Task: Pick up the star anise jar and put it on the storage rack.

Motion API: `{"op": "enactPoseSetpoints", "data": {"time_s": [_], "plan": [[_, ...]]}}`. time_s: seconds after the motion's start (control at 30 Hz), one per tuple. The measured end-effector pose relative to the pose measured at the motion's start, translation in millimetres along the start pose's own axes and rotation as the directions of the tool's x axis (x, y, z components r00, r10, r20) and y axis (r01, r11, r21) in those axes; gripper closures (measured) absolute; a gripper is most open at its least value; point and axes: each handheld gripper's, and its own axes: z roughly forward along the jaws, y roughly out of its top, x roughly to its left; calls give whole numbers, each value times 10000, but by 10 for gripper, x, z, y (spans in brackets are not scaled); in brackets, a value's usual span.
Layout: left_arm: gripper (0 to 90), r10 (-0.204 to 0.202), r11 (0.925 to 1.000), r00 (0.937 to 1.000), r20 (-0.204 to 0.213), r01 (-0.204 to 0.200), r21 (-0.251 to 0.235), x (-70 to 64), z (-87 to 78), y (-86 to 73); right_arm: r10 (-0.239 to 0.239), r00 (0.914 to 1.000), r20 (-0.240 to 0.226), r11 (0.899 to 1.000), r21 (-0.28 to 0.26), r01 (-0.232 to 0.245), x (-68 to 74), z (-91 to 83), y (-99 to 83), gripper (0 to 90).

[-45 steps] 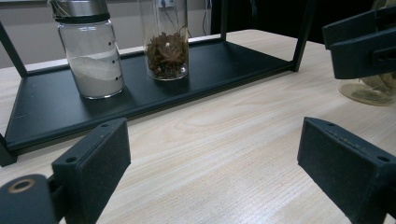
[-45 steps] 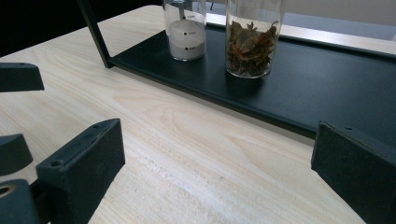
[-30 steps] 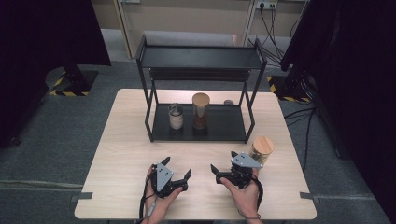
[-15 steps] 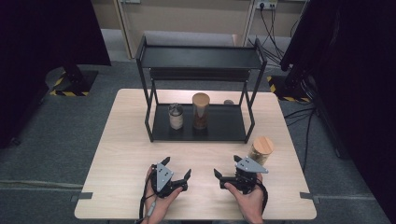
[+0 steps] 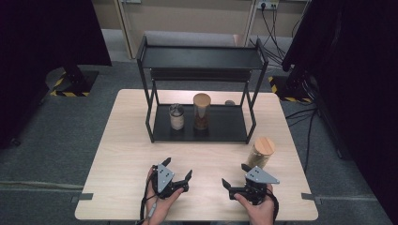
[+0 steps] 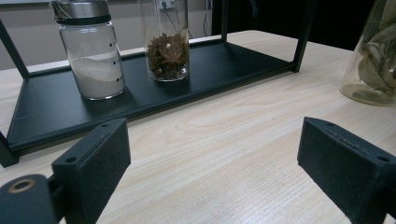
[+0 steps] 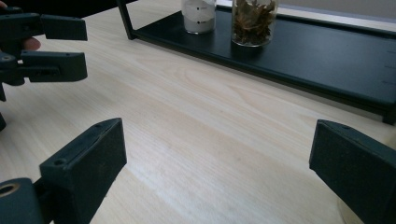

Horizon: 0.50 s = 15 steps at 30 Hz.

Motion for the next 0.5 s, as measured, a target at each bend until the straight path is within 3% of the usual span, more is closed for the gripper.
{"op": "enactPoseSetpoints", "data": {"time_s": [0.5], "plan": [[89, -51, 10000, 10000, 19, 51, -25, 6, -2, -2, 548, 9978, 384, 9981, -296, -537, -111, -335, -198, 45]]}}
